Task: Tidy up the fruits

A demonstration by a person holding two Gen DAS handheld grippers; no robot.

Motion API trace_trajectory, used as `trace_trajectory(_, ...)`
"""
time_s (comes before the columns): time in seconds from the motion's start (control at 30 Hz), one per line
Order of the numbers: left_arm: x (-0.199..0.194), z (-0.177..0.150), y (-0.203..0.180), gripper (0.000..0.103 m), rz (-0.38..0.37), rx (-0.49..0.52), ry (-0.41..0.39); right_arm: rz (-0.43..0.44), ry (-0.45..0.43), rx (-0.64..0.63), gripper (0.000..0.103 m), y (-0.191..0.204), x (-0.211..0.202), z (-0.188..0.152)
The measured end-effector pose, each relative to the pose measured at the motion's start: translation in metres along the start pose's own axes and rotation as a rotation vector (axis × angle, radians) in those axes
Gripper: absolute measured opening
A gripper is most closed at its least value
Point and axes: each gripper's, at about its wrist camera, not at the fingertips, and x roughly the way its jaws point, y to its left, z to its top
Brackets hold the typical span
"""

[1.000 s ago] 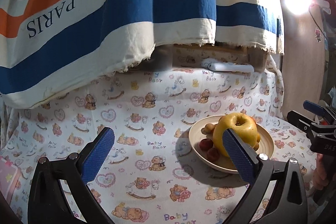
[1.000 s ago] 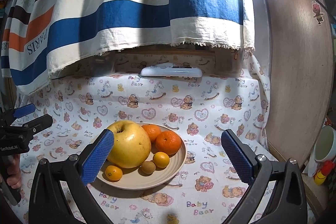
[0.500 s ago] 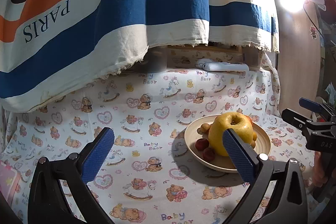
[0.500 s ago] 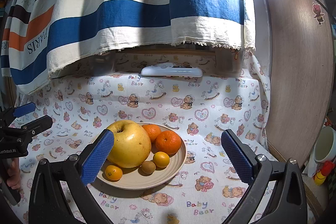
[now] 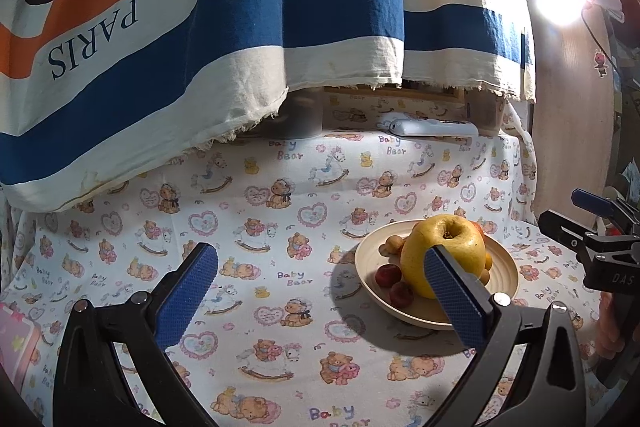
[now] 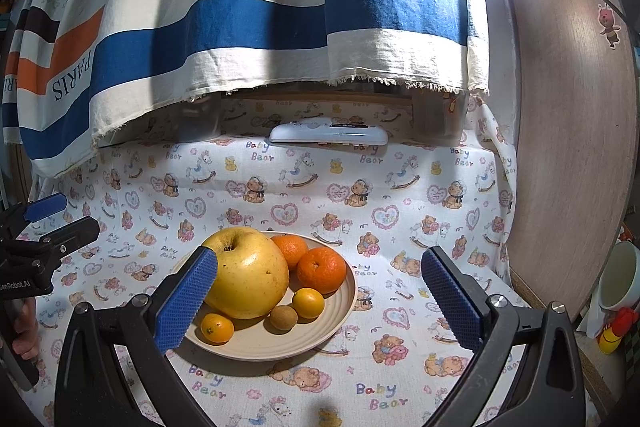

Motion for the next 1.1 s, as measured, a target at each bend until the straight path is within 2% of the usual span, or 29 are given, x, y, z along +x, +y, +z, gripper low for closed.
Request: trace_trajectory(1.1, 0.0003, -0.0008, 0.0022, 0.103, 0.012, -0.005, 0.004, -0.001, 0.001, -0.001, 0.102, -0.0006, 0.0, -0.0006)
